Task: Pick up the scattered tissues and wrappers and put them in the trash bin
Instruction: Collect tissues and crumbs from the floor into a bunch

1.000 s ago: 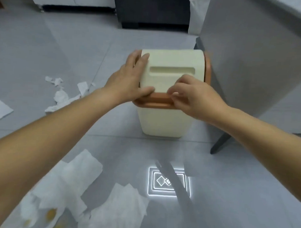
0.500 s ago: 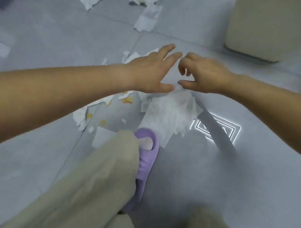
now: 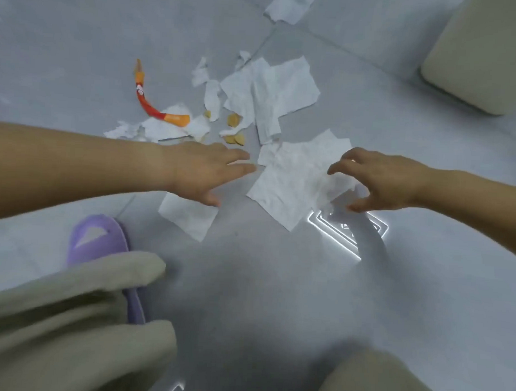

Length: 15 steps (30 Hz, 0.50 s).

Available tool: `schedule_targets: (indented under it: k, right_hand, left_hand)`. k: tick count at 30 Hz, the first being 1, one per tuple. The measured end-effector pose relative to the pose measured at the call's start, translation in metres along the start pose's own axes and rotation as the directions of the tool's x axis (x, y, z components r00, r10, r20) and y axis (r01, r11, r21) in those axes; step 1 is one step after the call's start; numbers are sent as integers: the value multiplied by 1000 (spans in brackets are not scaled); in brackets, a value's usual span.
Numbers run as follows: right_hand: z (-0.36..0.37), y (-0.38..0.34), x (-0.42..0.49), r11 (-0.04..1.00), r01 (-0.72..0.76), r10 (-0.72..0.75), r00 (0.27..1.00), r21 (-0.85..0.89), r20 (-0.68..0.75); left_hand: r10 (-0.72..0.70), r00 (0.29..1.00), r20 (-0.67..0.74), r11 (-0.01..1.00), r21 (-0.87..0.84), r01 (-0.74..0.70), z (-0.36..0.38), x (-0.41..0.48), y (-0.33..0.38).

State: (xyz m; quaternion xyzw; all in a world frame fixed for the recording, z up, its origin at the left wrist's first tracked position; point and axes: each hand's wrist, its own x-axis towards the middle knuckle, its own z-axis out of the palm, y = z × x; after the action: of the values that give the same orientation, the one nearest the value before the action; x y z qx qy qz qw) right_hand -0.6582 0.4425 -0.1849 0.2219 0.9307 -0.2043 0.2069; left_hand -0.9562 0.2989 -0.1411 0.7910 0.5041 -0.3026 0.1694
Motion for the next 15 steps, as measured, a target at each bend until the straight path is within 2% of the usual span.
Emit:
schedule_targets:
  k: [2, 5, 8, 11, 15]
  right_hand:
    - [-3, -8, 1, 999, -42, 42, 998, -4, 39]
    - [-8, -22, 10, 986, -105, 101, 994, 133, 37]
    - [-12, -37, 34, 946, -220, 229, 973, 238, -11]
    - [1, -57, 61, 902, -333, 368, 926, 276, -85]
    - [28, -81, 82, 773, -526, 570, 821, 355, -24]
  left_hand:
    - [43, 999, -16, 999, -7, -43, 31, -14, -20]
    - [114, 990, -80, 992, -39, -117, 82, -31, -40]
    - [82, 994, -71, 992, -88, -89, 130, -42, -48]
    - [62, 978, -197, 961, -253, -111, 158, -46, -49]
    - [85, 931, -356, 905, -362, -221, 174, -33, -47]
